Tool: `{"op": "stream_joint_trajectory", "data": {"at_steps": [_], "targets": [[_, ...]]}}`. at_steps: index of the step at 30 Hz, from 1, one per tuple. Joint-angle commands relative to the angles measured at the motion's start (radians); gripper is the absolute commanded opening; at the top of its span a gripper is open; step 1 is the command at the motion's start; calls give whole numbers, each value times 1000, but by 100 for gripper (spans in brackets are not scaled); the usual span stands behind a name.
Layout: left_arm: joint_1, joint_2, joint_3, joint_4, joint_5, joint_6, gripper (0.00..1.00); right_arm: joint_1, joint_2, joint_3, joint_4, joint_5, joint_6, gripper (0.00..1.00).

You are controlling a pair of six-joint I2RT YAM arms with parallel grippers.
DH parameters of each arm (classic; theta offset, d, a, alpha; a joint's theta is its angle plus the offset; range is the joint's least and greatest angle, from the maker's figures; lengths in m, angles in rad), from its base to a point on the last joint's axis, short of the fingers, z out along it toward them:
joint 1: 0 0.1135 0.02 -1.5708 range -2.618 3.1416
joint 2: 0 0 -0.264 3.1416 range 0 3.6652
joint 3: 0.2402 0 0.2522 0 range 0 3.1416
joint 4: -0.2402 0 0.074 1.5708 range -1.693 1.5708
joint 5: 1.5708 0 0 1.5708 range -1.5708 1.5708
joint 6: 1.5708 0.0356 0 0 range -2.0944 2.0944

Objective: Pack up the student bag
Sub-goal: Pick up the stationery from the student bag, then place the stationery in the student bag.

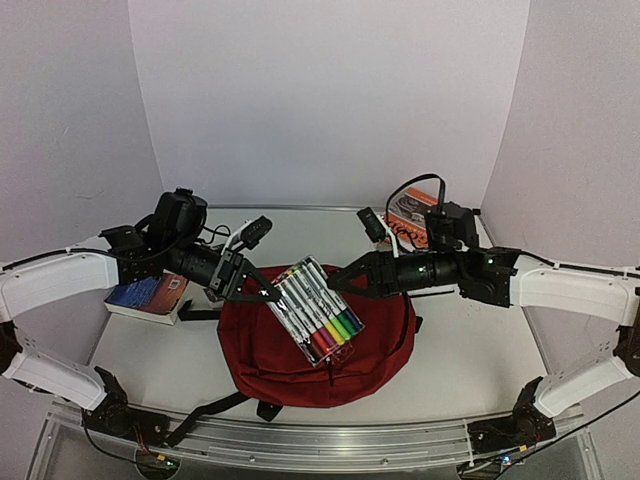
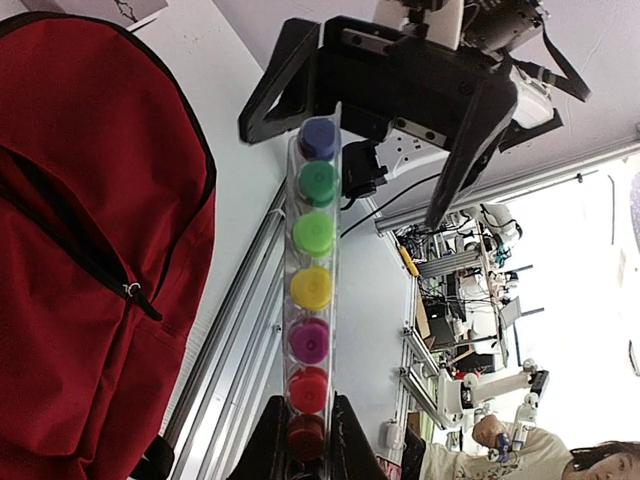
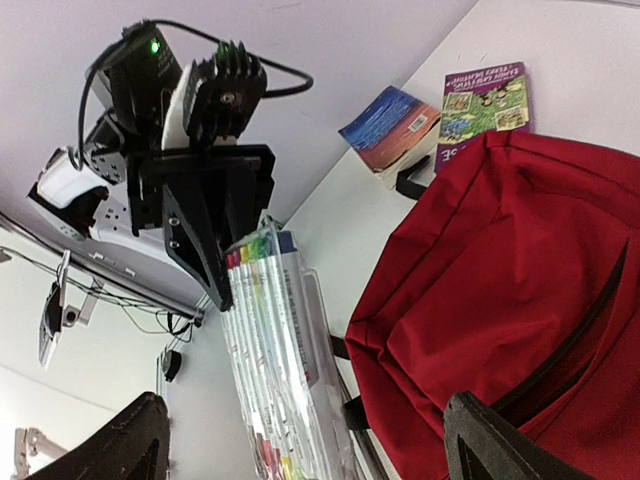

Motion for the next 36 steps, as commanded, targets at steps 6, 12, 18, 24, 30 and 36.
{"op": "stream_joint_trajectory", "data": {"at_steps": [6,12,18,24,30,36], "targets": [[-9,52,101,-58,49,95,0,68,69,64,18,-176,-48,61],[-9,74,85,-6,-46,59,20,73,37,26,100,-47,23,6],[-9,107,56,-4,-373,-32,75,38,-27,-24,78,267,120,0],[-38,247,117,-107,-667,-158,80,-37,-95,-64,-99,610,178,0],[-161,414,299,-316,-930,-218,84,-43,-104,-50,-266,829,159,0],[-277,587,464,-454,-1072,-266,96,-42,-151,-88,-292,887,160,0]]}}
